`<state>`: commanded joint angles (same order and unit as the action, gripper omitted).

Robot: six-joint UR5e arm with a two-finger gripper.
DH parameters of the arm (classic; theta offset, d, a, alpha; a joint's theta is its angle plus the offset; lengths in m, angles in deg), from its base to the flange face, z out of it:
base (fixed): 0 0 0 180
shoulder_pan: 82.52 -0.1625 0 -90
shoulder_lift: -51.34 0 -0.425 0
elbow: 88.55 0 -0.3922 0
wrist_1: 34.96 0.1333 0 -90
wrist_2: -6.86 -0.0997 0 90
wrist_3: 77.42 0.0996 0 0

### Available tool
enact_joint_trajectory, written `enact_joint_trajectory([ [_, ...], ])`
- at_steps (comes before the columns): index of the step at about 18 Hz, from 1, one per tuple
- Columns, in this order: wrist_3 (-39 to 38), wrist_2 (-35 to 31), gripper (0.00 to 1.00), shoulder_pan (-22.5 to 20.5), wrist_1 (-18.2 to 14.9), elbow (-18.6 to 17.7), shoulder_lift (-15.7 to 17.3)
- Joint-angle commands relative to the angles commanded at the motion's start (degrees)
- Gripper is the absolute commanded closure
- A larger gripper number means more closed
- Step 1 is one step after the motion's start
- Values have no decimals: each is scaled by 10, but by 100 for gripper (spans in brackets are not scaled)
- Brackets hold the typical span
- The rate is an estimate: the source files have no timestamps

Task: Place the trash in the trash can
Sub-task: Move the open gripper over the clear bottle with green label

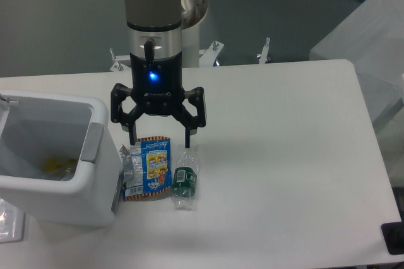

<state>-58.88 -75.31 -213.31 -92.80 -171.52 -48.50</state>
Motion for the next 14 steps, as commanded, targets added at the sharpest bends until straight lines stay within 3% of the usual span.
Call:
enact_joint_trajectory([
  [9,-1,-4,0,-2,5,-3,-12],
  [12,-6,-7,0,-5,57,-5,-43],
  [14,-15,-9,0,-6,65,-15,-54],
])
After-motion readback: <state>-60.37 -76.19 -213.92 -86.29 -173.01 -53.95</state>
